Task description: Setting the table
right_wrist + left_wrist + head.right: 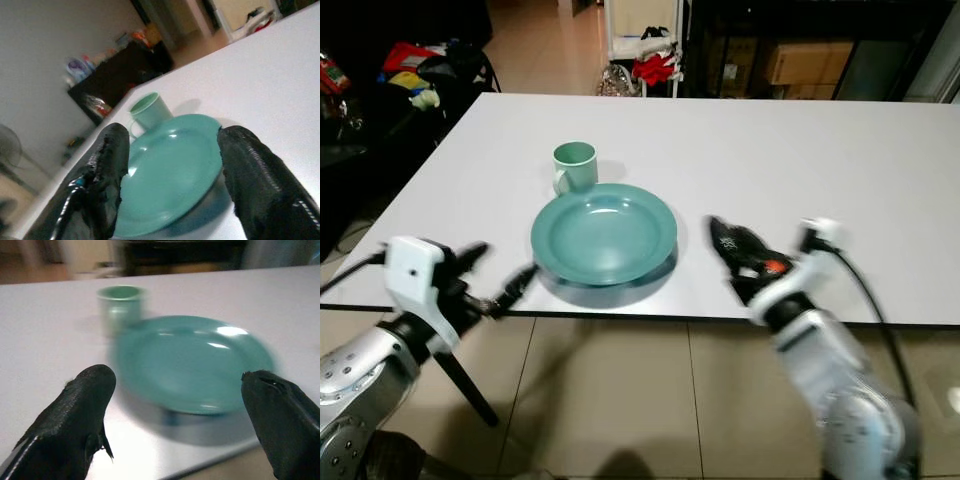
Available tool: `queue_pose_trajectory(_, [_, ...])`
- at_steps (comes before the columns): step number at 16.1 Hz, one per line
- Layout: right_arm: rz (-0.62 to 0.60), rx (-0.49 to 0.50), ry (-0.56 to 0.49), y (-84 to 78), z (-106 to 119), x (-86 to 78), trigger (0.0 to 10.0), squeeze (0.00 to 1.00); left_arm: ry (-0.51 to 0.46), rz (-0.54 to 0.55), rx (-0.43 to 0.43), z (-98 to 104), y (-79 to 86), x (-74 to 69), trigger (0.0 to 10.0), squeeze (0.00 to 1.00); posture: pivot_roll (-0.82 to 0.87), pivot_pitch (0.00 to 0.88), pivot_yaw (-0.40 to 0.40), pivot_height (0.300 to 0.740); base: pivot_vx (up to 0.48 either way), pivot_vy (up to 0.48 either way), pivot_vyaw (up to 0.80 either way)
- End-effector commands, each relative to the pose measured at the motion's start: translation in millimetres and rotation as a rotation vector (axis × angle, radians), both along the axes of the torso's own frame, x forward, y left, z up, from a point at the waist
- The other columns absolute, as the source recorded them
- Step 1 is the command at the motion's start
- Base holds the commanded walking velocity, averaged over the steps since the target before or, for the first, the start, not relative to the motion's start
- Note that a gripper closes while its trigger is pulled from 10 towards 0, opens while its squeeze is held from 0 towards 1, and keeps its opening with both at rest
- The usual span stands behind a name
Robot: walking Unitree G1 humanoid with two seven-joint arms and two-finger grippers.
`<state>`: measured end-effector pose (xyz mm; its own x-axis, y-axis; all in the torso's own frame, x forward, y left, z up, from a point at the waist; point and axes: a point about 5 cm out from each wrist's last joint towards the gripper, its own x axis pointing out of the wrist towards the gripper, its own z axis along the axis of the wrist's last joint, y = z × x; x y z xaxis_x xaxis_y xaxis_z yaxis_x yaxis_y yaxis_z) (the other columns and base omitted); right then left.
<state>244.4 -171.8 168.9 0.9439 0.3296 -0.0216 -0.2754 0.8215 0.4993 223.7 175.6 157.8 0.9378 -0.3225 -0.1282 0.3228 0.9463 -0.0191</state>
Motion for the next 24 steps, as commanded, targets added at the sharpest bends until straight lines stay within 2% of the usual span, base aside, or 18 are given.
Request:
queue_pose_trajectory(1, [-0.044,-0.141,-0.029,13.5,0,6.7,10.0,1.0,-0.041,0.145,0.02,7,10.0,-1.8,10.0,0.0,0.07,0.0,0.021,0.74,0.0,-0.472,0.0])
queue_pose_trajectory(3, [-0.062,-0.28,-0.054,26.1,-5,11.8,10.0,1.0,-0.07,0.203,0.021,11,11.0,-4.4,10.0,0.0,0.09,0.0,0.001,0.74,0.0,-0.48,0.0])
queue_pose_trajectory(4, [-0.054,-0.34,-0.068,33.9,-9,15.0,10.0,1.0,-0.095,0.242,0.056,11,11.9,-4.1,10.0,0.0,0.09,0.0,-0.004,0.74,0.0,-0.48,0.0])
queue_pose_trajectory(8, [-0.058,-0.369,-0.117,45.4,-11,18.3,10.0,1.0,-0.096,0.289,0.083,10,13.7,-3.2,10.0,0.0,0.1,0.0,-0.007,0.74,0.0,-0.48,0.0])
queue_pose_trajectory(11, [-0.124,-0.4,-0.096,34.9,-23,8.7,10.0,1.0,-0.095,0.247,0.106,6,8.3,1.2,10.0,0.0,0.08,0.0,0.022,0.74,0.0,-0.437,0.0])
queue_pose_trajectory(14, [-0.102,-0.441,-0.105,32.4,-26,4.5,10.0,1.0,-0.074,0.244,0.09,-1,7.8,5.5,10.0,0.0,0.05,0.0,0.045,0.74,0.0,0.0,0.8])
queue_pose_trajectory(18, [-0.025,-0.443,-0.113,42.4,-26,4.7,10.0,1.0,-0.074,0.242,0.108,-2,9.5,6.0,10.0,0.0,0.06,0.0,0.028,0.74,0.0,0.0,0.8])
queue_pose_trajectory(22, [0.014,-0.435,-0.086,40.1,-31,5.2,10.0,1.0,-0.041,0.311,0.106,-11,13.1,-6.4,10.0,0.0,0.09,0.0,0.0,0.74,0.0,0.0,0.8])
queue_pose_trajectory(24, [0.023,-0.431,-0.083,41.0,-31,6.0,10.0,1.0,-0.053,0.304,0.109,-9,10.6,-3.4,10.0,0.0,0.09,0.0,-0.014,0.74,0.0,0.0,0.8])
